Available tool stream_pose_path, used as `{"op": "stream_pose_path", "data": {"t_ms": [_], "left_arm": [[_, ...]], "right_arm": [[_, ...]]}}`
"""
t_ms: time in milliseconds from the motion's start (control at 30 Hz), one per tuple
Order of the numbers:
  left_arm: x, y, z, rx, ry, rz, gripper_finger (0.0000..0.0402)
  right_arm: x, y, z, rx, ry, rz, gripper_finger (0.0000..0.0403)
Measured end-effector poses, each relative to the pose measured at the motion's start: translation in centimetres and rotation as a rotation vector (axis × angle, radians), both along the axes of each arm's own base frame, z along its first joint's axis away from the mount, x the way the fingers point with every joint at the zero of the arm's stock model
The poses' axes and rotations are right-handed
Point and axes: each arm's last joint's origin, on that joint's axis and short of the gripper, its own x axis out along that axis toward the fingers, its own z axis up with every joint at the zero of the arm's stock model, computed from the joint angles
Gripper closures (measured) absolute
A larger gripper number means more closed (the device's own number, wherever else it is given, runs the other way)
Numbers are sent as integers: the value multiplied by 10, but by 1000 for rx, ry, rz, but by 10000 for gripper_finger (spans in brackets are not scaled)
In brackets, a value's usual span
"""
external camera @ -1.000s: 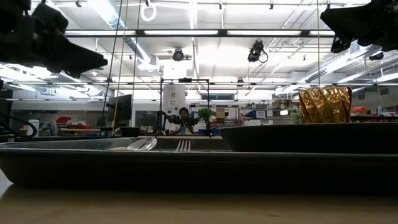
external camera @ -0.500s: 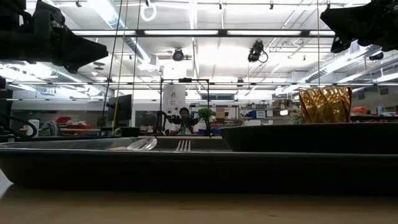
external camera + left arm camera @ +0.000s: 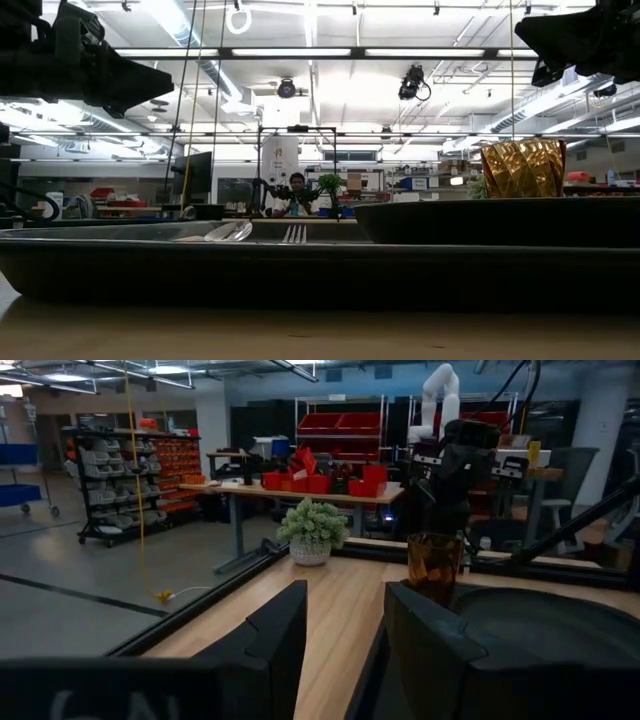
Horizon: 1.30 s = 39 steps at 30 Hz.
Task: Pick and place plate/cup/fork/spoon on tray
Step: Return to Home Position
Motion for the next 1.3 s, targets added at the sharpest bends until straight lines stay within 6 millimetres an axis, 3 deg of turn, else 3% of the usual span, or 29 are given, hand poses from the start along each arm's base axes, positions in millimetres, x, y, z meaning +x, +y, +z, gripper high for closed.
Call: {"op": "stream_pose_path", "data": {"t_ms": [200,467,1300], "left_arm": [[0,0,0,0,-3,0,257],[0,1,0,0,-3,13,257],[0,-10,0,1,-2,-101,257]], "right_arm": [[1,0,-5,-13,50,0,357],[3,1,-27,-70,277,0,357],[4,1,-25,-65,254,8,357]]}}
